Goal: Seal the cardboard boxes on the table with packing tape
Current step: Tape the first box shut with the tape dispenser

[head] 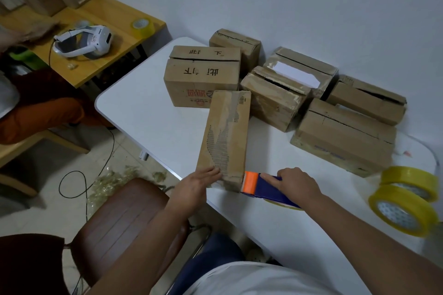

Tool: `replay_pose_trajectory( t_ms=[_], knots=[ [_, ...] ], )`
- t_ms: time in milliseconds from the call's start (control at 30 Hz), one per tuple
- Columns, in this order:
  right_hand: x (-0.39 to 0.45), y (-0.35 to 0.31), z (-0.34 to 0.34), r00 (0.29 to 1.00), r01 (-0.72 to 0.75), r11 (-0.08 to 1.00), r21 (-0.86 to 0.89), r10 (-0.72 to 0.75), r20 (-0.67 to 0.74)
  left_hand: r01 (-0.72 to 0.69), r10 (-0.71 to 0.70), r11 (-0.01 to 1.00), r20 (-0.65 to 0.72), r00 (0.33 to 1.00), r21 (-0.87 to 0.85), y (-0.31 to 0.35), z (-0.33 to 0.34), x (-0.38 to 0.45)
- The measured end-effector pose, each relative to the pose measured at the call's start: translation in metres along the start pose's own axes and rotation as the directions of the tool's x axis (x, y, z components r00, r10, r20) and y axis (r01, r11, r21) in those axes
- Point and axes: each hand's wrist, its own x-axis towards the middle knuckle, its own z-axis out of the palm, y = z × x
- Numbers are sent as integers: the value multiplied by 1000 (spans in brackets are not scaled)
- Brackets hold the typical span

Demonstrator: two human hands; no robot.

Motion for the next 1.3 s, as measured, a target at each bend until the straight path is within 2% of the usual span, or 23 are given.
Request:
replay_pose_trajectory(
  t_ms=[133, 200, 333, 400, 500, 633, 833, 1133, 1300],
  knots=[
    [-6, -6, 4, 1000, -2, 1000, 28, 2, 14, -25, 25, 1000, 225, 974, -3, -16, -16, -3],
    [-7, -10, 8, 999, 4, 999, 43, -6, 32, -33, 36, 999, 236, 971, -18, -21, -25, 0],
    [-11, -12, 16, 999, -12, 998, 55, 10, 35, -115, 108, 991, 109, 988, 64, -11, -18, 25],
    [-12, -10, 17, 999, -24, 998, 61, 23, 26, -160, 133, 980, 204, 970, 121, -2, 0, 47],
    [-12, -8, 14, 999, -26, 997, 67, 25, 22, -161, 53, 938, 333, 941, 306, -2, 27, 65],
    [-12, -4, 7, 1000, -13, 996, 85, 11, 23, -180, 56, 889, 290, 955, 422, -15, 40, 59],
    [-20, 11, 4, 997, 37, 999, 10, -36, -73, -186, 66, 884, 280, 958, 429, -20, 46, 61],
    [-27, 37, 7, 998, 25, 999, 36, -23, -50, -175, 45, 900, 313, 949, 400, -17, 45, 63],
    [-37, 59, 3, 998, -40, 999, 32, 41, -48, -152, 29, 909, 304, 952, 389, -13, 42, 63]
  ],
)
